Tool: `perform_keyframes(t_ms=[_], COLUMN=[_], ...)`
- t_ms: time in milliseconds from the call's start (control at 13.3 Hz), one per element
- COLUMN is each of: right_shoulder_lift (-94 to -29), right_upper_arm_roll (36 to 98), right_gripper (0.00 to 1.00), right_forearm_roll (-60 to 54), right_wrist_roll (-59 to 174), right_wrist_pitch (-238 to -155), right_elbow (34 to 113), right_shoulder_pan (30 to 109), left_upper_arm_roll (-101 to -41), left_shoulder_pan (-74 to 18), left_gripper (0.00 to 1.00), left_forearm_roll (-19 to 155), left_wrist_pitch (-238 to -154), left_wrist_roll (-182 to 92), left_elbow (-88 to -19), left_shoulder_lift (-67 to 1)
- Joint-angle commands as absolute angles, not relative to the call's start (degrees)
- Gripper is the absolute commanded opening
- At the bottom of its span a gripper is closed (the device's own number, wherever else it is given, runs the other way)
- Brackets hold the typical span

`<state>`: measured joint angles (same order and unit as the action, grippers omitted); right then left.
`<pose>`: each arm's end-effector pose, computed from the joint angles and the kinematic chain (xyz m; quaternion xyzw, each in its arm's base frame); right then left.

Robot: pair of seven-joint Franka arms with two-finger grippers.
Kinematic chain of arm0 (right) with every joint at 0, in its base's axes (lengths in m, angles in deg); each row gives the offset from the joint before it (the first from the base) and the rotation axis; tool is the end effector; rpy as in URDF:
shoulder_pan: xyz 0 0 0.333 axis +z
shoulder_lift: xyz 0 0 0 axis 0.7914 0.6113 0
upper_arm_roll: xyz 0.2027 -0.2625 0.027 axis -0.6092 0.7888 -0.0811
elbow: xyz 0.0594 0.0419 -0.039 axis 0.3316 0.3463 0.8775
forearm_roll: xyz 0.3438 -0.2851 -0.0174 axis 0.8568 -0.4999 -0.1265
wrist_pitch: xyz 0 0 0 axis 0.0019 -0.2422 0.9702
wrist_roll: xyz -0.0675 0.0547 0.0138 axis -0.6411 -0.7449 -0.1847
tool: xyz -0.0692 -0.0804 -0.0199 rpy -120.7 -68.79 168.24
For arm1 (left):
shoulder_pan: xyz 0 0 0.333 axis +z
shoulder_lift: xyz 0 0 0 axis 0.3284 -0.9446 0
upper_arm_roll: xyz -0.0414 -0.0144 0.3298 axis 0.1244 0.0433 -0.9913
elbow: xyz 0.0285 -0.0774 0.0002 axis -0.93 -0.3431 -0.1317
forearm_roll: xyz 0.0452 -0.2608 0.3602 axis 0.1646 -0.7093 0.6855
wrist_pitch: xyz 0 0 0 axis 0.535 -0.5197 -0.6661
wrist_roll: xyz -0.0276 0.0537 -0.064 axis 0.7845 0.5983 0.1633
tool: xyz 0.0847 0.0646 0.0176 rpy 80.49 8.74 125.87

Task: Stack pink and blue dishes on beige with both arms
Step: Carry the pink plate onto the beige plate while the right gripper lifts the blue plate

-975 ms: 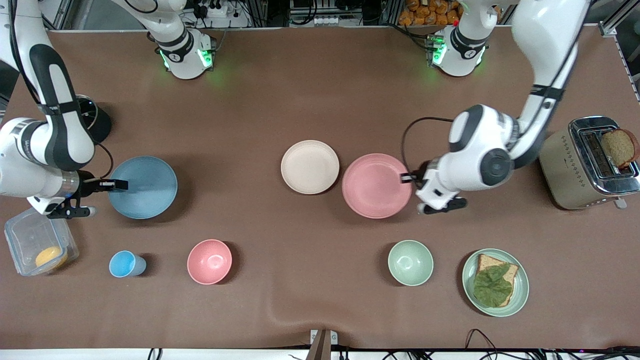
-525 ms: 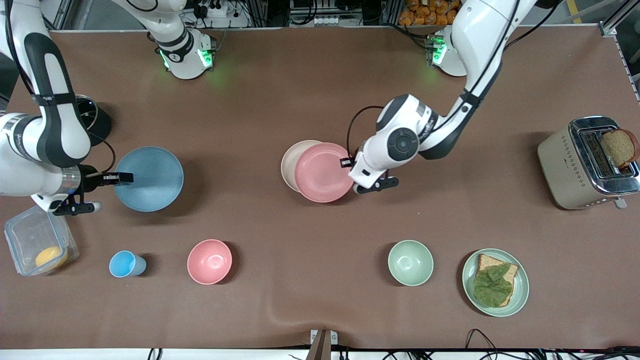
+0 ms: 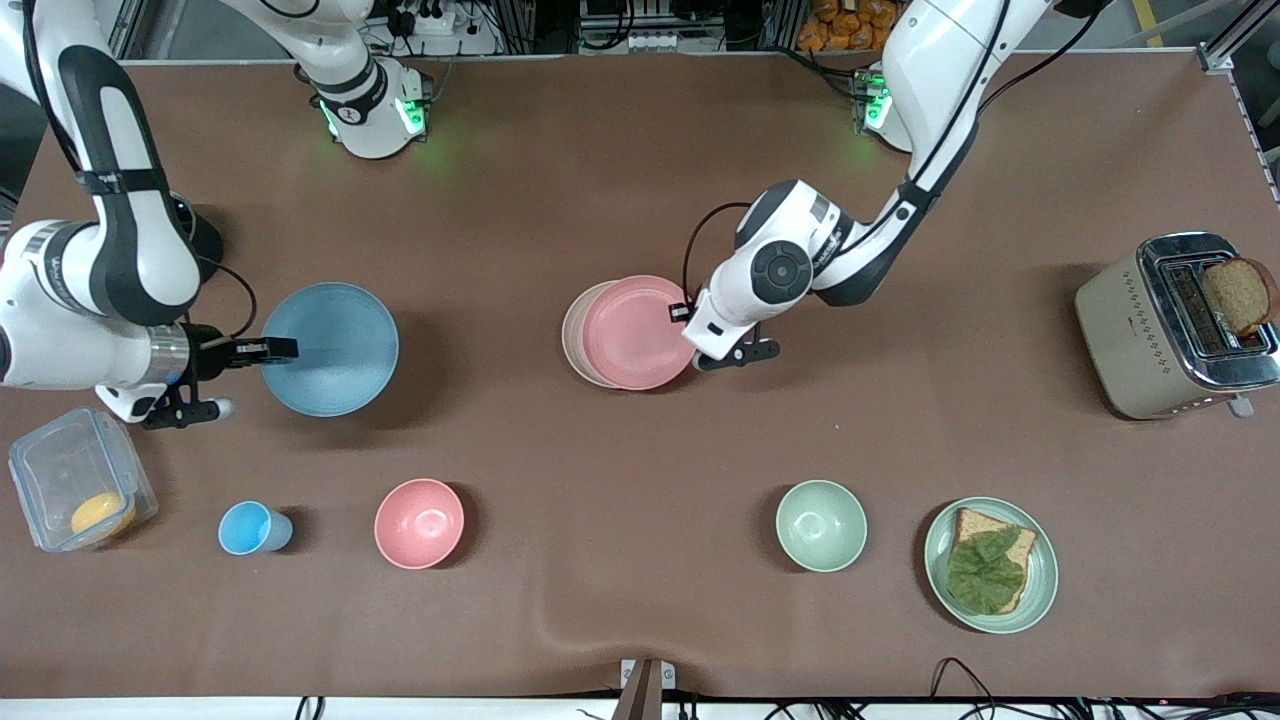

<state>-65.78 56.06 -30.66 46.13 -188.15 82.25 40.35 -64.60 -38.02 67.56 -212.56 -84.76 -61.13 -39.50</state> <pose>0.6342 -0.0602 0.2923 -0.9801 -0.0488 0.1510 0.1196 0.4988 -0.4571 0.2059 0.9799 0.1053 -0.1419 0.0927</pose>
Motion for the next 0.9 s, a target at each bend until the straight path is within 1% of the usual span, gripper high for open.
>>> perform_keyframes(t_ms=[0,450,825], right_shoulder_lift=[-66.01,-66.01,-66.01], right_upper_arm_roll=[56.07,56.16,56.07], right_gripper=[0.0,0.0,0.0], right_forearm_roll=[-29.53,-29.53,-29.53], right_wrist_roll=[46.64,46.64,46.81], right_wrist_pitch=[-187.69,-187.69,-187.69], right_elbow=[82.72,82.72,82.72], right_shoulder_pan=[40.19,40.1,40.1], left_upper_arm_roll=[-64.85,-64.85,-64.85], left_shoulder_pan=[-39.12,-40.09,-41.05], left_gripper=[0.0,0.0,0.0], left_forearm_roll=[66.77,66.51,66.24], left_wrist_pitch=[-214.52,-219.61,-221.73], left_wrist_roll=[-86.57,-86.57,-87.18], left_elbow=[-62.59,-62.59,-62.33], left_shoulder_lift=[-37.98,-40.53,-41.93])
